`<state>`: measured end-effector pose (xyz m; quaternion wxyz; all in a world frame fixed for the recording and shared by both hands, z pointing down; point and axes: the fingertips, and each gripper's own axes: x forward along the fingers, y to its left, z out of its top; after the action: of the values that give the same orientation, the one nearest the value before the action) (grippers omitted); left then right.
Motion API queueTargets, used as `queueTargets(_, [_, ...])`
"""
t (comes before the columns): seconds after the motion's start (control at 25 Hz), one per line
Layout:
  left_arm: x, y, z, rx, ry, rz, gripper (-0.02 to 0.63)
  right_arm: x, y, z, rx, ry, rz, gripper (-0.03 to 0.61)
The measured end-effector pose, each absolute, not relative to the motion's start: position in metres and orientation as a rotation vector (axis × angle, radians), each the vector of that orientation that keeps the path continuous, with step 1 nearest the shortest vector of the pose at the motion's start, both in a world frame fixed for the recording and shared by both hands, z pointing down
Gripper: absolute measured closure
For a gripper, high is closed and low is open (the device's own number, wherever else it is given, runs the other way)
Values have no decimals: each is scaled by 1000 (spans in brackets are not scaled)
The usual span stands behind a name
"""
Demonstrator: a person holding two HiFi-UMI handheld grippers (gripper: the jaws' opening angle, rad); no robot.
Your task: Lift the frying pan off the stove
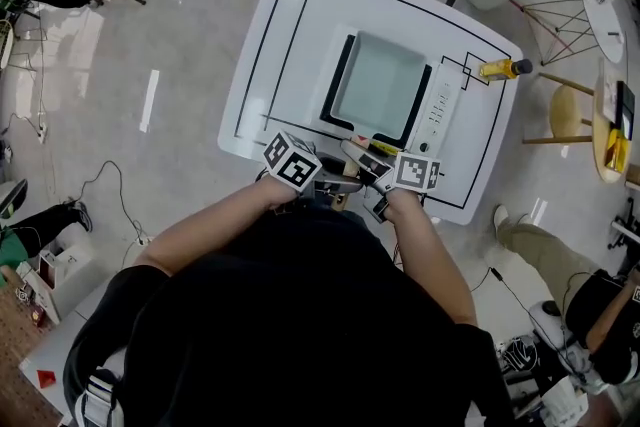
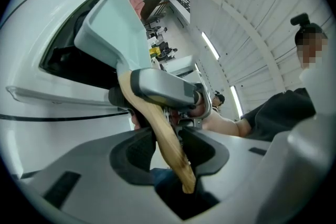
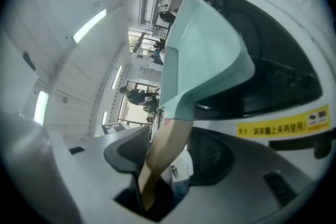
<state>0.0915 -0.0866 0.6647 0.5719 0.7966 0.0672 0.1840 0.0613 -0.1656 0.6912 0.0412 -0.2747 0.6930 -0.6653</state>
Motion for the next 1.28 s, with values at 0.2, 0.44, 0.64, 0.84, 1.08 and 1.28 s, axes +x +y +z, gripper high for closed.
queueTargets(0.2, [92,-88,665,1868,164,435,454,59,-170,692,-816,2100,-2045,373])
queueTargets(0.44, [90,-88,663,1856,179,436,459,57,-170,691,-802,2075,-2058,379])
queueTargets(0.64, [90,-89,664,1851,173,429,462,58,-171,692,-799,2049,-2053,383])
queueTargets(0.84, [89,-90,659,1851,177,420,460,56,-172,688,-784,2040,-2053,383])
queueTargets(1.08, [91,-90,654,1865,177,409,457,58,-171,684,-779,2029,-2036,380])
queueTargets(1.28, [88,-90,647,1887,178,407,457,56,-171,676,-781,2043,-2023,382])
